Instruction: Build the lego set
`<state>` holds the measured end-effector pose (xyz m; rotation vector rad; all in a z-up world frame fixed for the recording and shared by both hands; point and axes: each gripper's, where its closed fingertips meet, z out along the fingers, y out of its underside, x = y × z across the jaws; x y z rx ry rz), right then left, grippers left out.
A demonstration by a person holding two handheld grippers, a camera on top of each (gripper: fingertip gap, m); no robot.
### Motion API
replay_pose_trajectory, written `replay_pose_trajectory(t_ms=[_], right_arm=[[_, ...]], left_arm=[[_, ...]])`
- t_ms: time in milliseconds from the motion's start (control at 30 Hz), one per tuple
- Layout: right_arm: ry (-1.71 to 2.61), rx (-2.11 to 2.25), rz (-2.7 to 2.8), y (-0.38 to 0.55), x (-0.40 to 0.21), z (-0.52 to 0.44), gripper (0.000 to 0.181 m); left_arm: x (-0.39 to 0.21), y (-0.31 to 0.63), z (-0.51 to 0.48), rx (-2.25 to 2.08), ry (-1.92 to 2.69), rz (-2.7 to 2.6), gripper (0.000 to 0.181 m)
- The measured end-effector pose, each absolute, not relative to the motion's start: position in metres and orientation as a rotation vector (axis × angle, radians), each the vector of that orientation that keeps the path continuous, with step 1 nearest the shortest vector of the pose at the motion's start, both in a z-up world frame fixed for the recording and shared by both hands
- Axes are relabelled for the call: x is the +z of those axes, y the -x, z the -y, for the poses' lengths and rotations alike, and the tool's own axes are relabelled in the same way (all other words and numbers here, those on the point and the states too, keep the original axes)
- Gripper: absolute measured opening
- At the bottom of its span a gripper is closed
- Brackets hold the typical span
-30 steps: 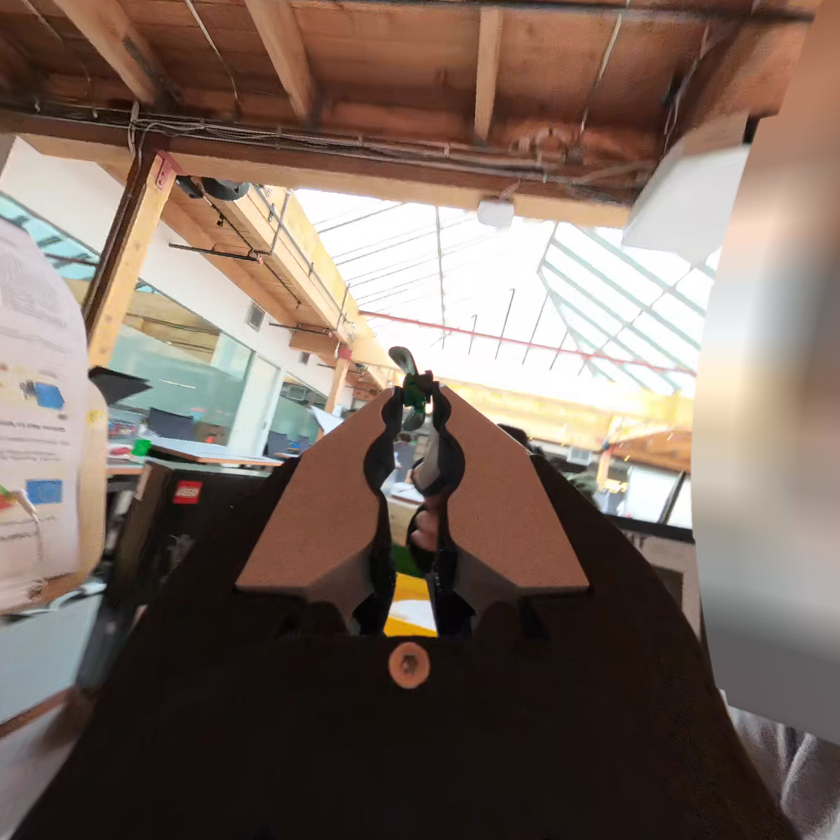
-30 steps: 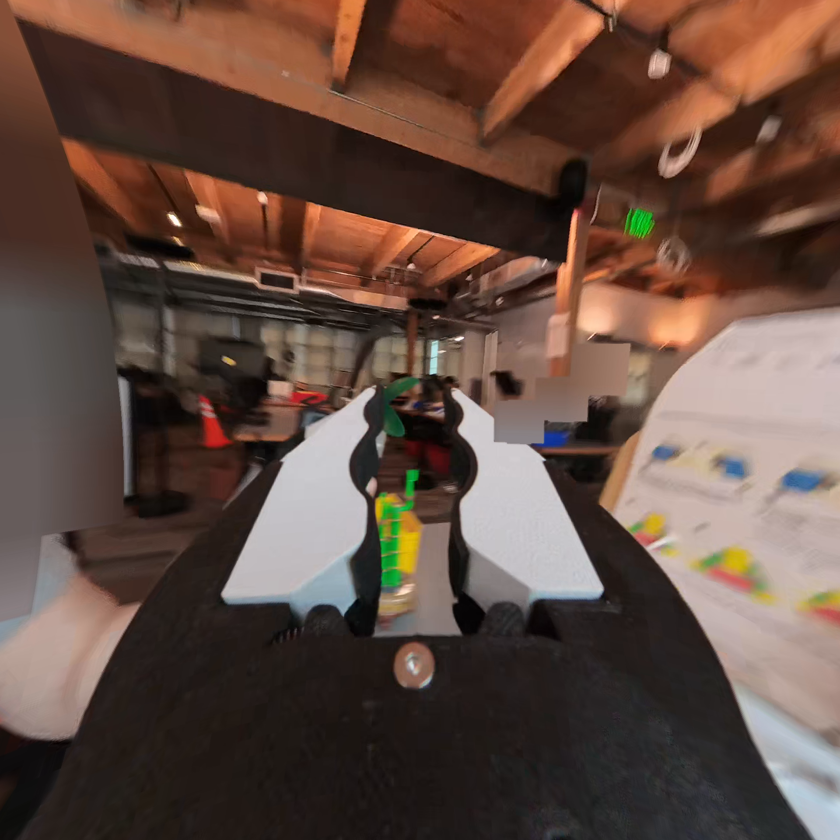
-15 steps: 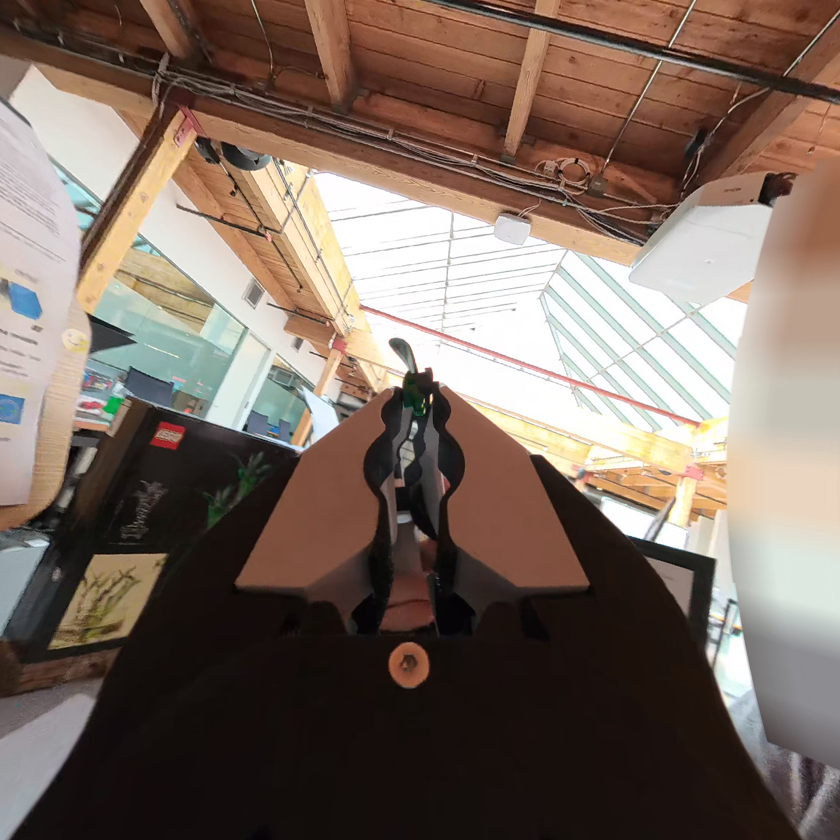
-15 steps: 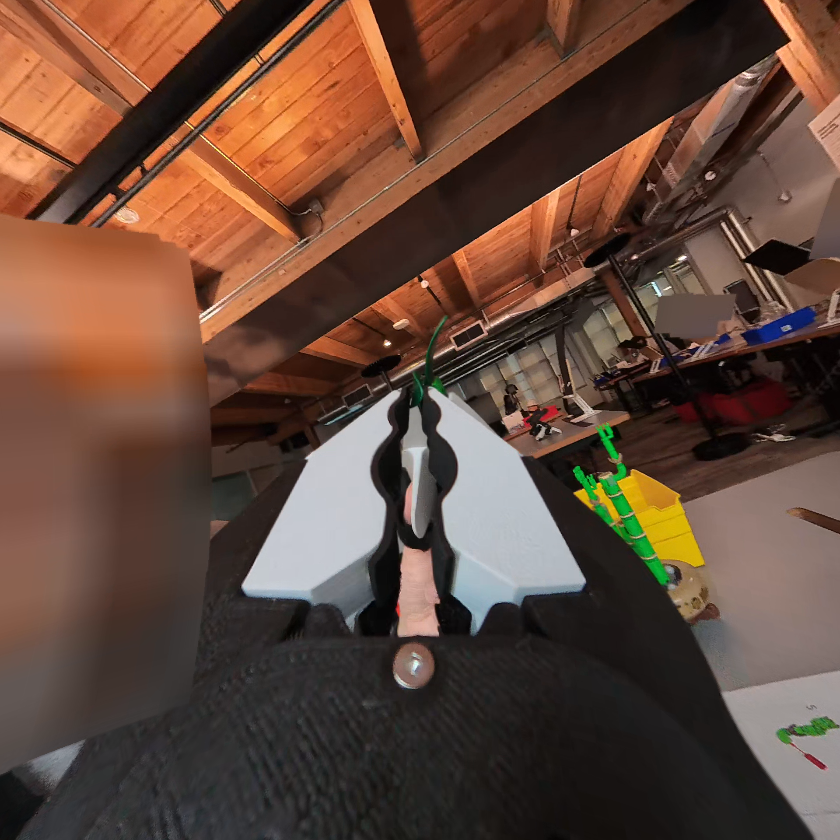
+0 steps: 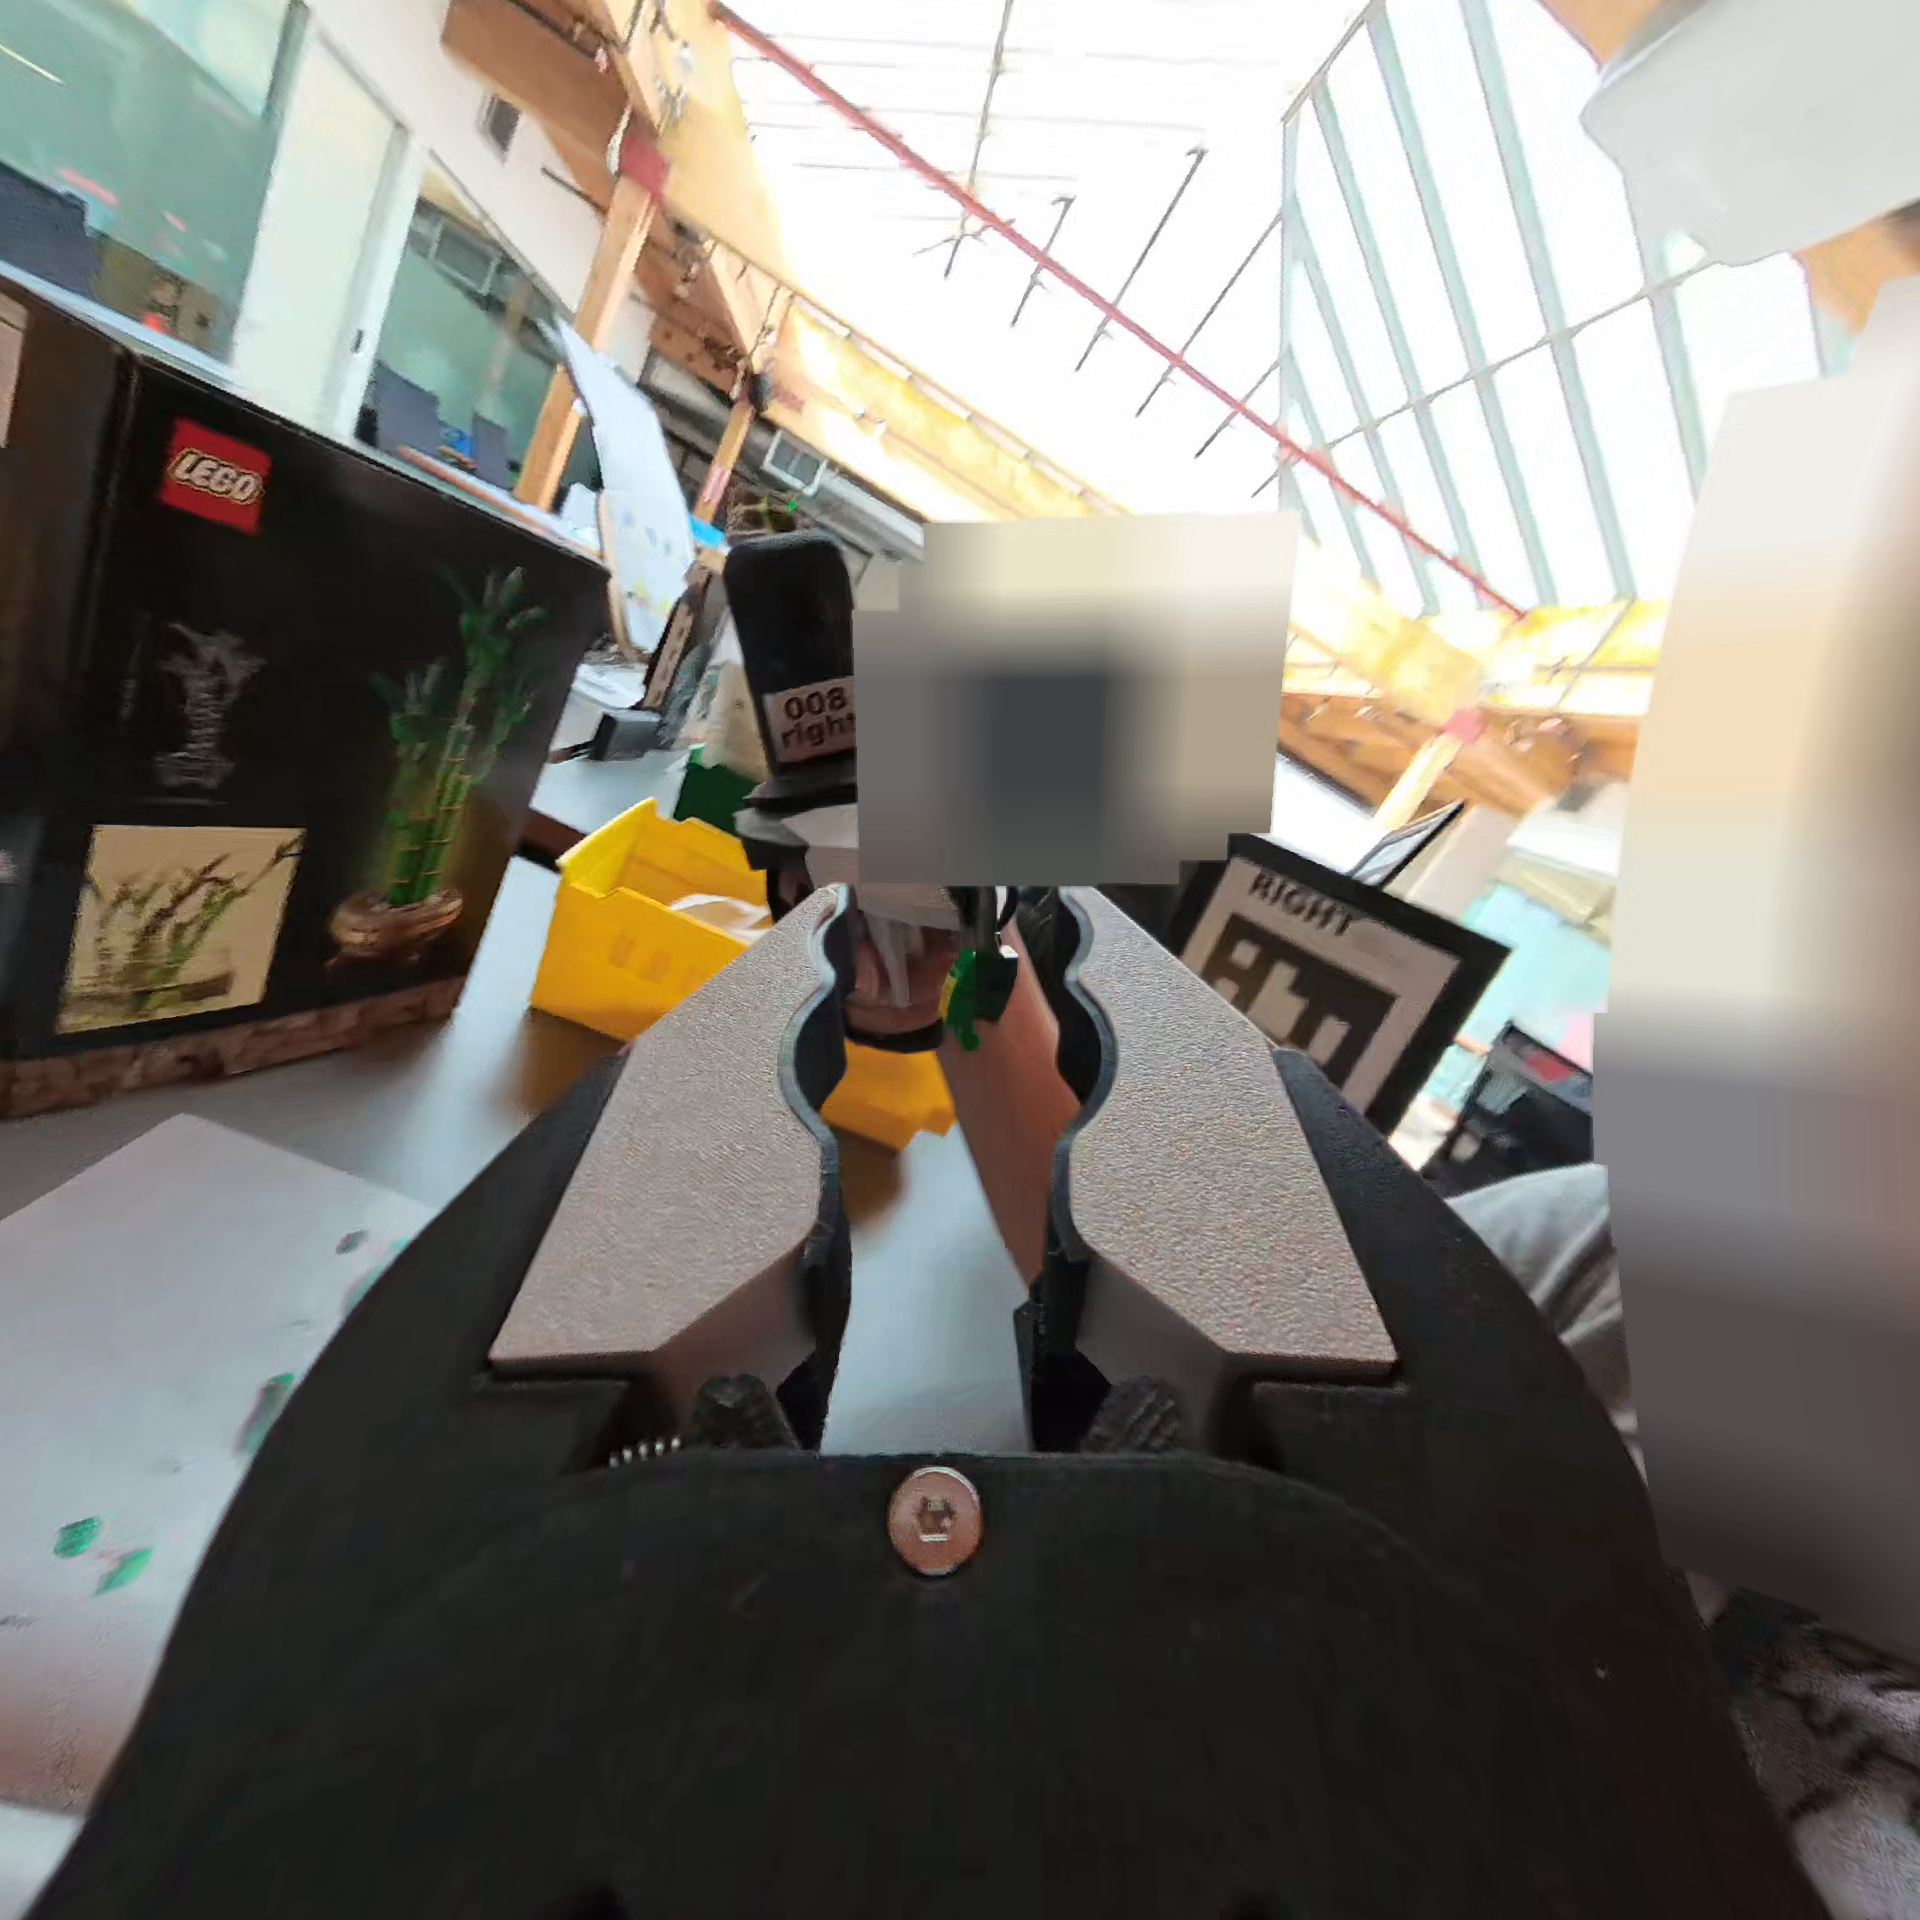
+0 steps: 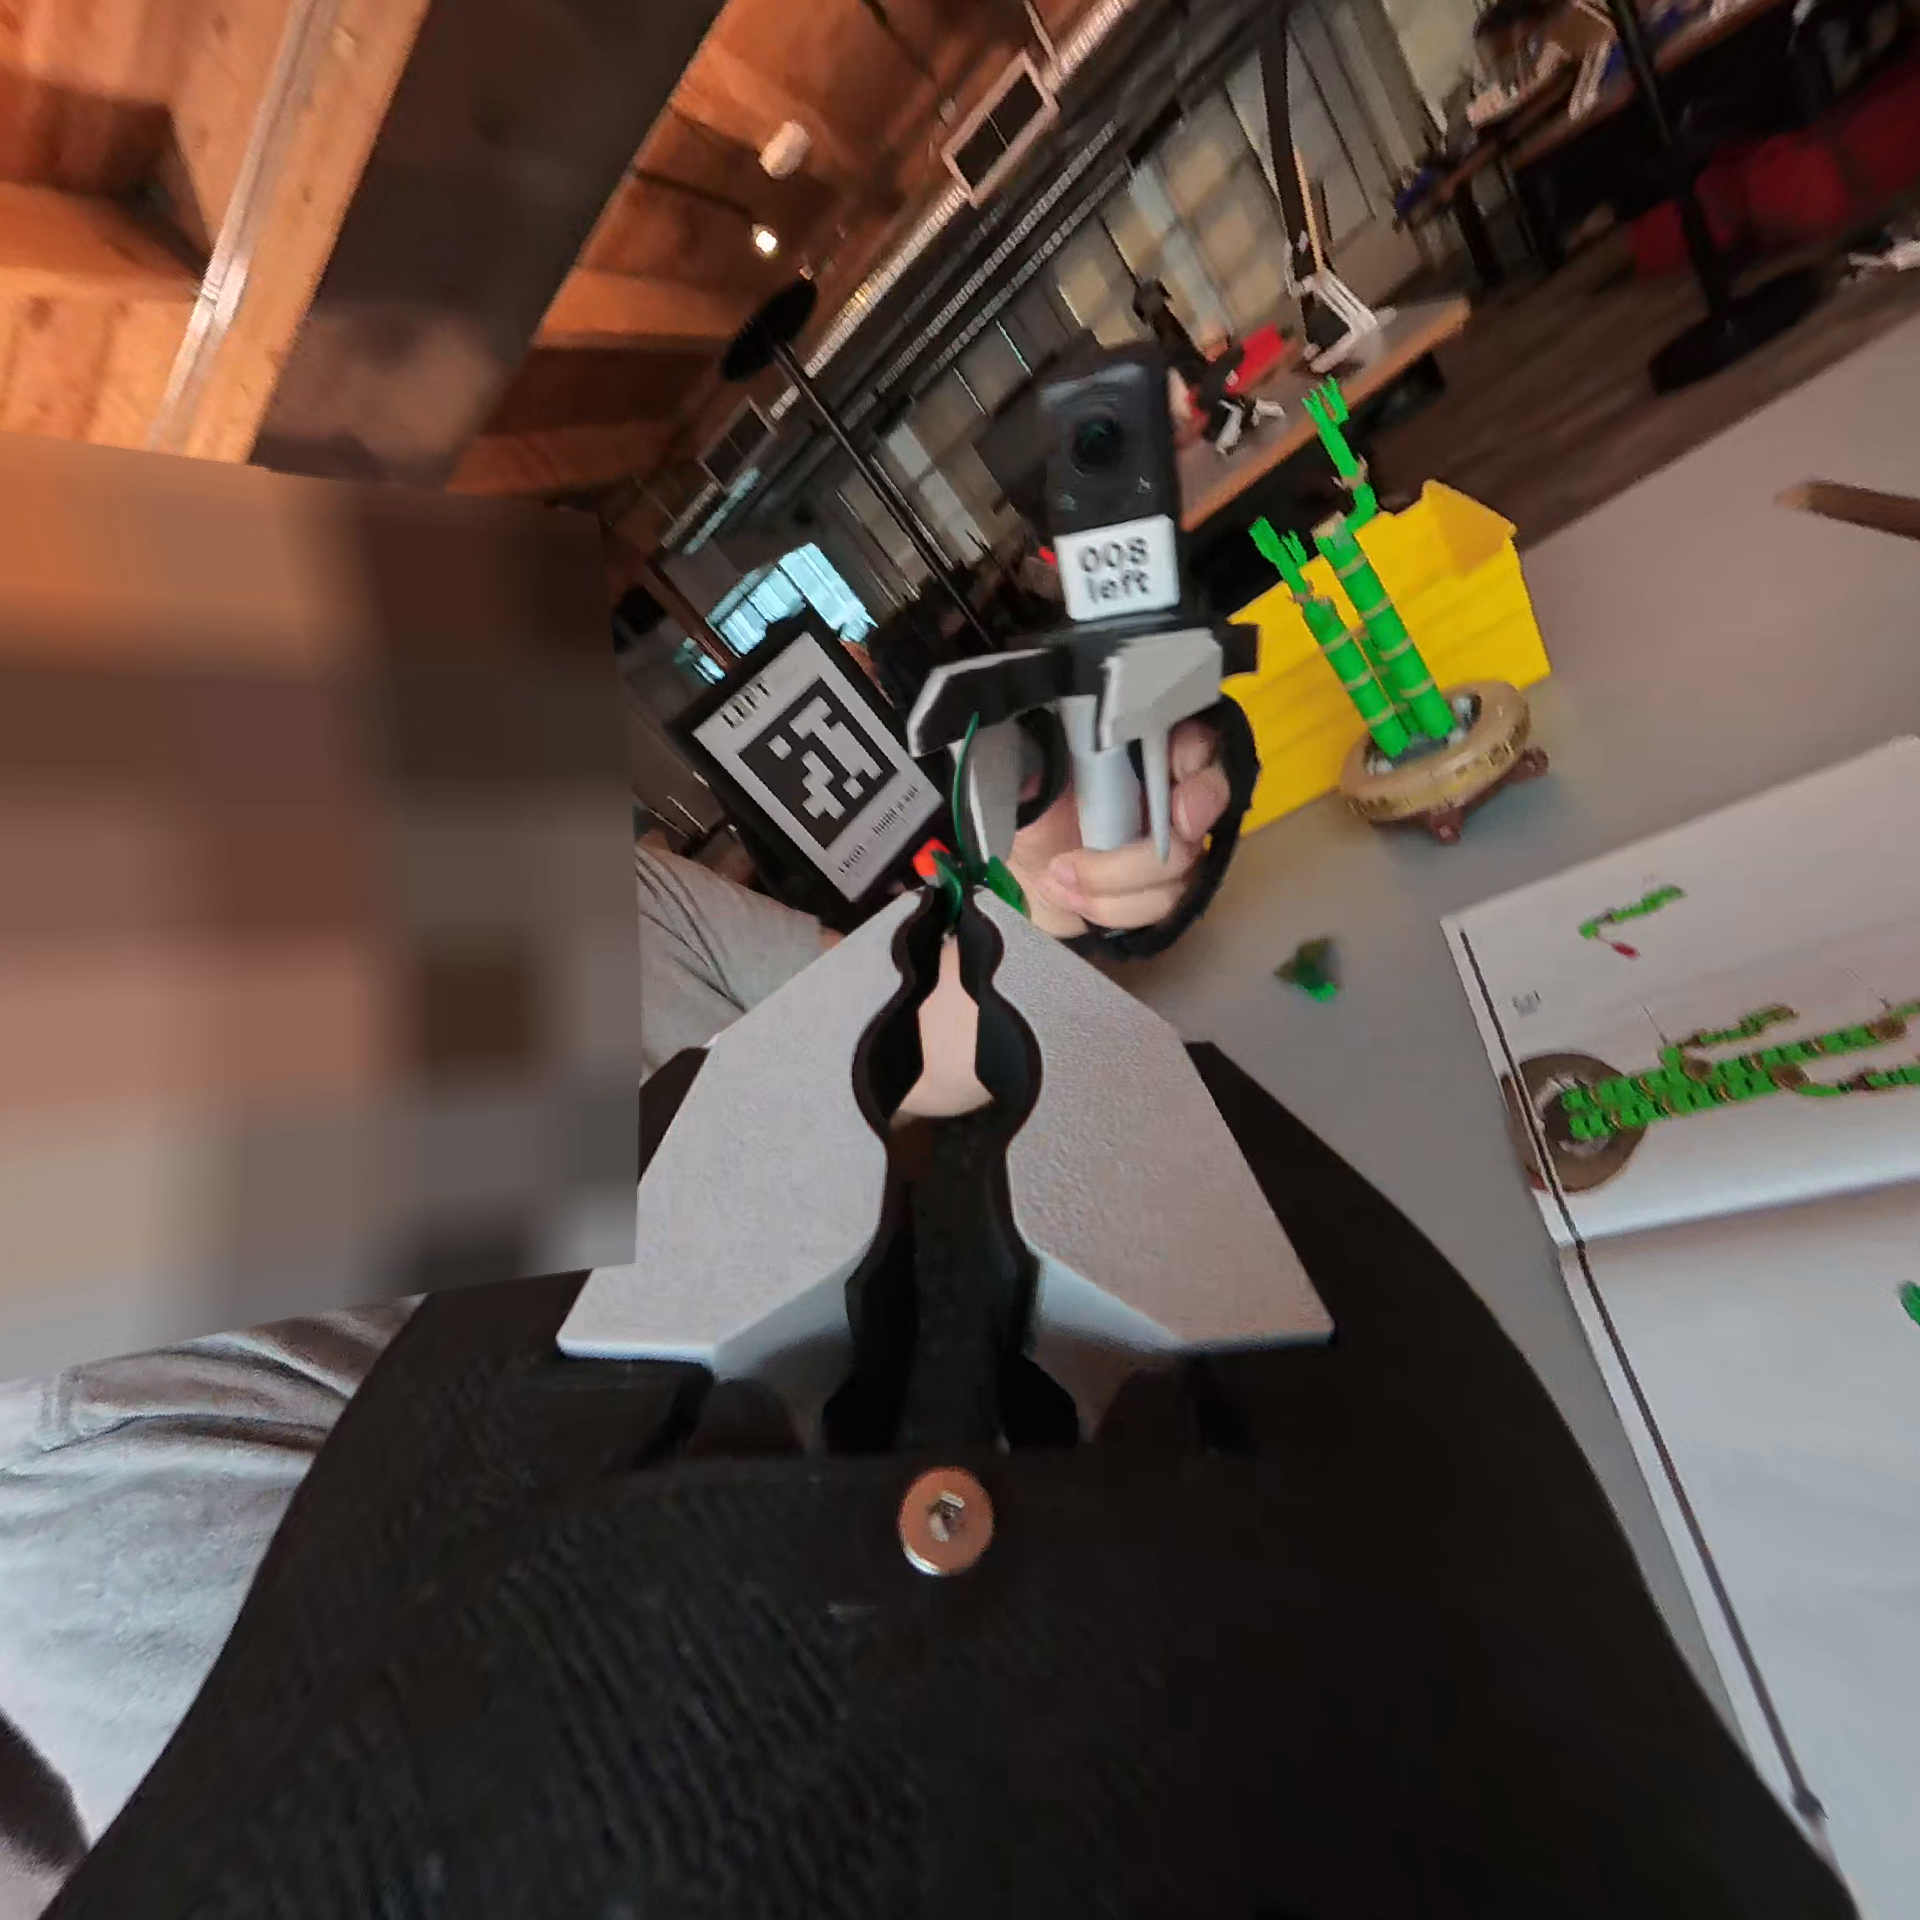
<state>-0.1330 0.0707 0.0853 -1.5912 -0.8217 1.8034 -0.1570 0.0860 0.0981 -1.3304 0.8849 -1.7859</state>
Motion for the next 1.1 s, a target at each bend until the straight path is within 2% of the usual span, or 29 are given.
replay_pose_trajectory(t_ms=[33,167,233,300,333,433,500,600,733,833,933,1100], right_arm=[[1.639,1.766,0.831,0.134,0.078,-0.073,0.000],[1.724,1.705,0.899,0.139,0.063,-0.070,0.000],[1.762,1.646,0.904,0.140,0.056,-0.074,0.000],[1.739,1.603,0.866,0.138,0.059,-0.082,0.000],[1.707,1.566,0.837,0.137,0.064,-0.089,0.006],[1.503,1.300,0.777,0.125,0.090,-0.113,0.039],[1.367,0.987,0.804,0.115,0.098,-0.124,0.048],[1.209,0.625,0.907,0.124,0.094,-0.125,0.037],[1.283,0.359,1.060,0.159,0.056,-0.139,0.031],[1.250,0.279,1.084,0.171,0.049,-0.141,0.014],[1.233,0.282,1.054,0.170,0.054,-0.141,0.007],[1.226,0.337,1.036,0.167,0.057,-0.139,0.006]], left_arm=[[0.093,0.153,-0.085,-1.735,1.346,-0.918,0.031],[0.068,0.141,-0.082,-1.619,1.469,-1.033,0.022],[0.063,0.140,-0.076,-1.643,1.474,-1.077,0.000],[0.063,0.140,-0.083,-1.640,1.491,-1.027,0.000],[0.065,0.141,-0.089,-1.641,1.488,-0.979,0.000],[0.073,0.147,-0.115,-1.693,1.460,-0.707,0.000],[0.076,0.157,-0.135,-1.762,1.404,-0.432,0.000],[0.077,0.172,-0.151,-1.839,1.273,-0.164,0.000],[0.076,0.178,-0.152,-1.796,1.202,-0.102,0.000],[0.076,0.181,-0.153,-1.757,1.195,-0.079,0.000],[0.078,0.181,-0.153,-1.776,1.198,-0.083,0.000],[0.076,0.179,-0.153,-1.830,1.202,-0.054,0.000]])
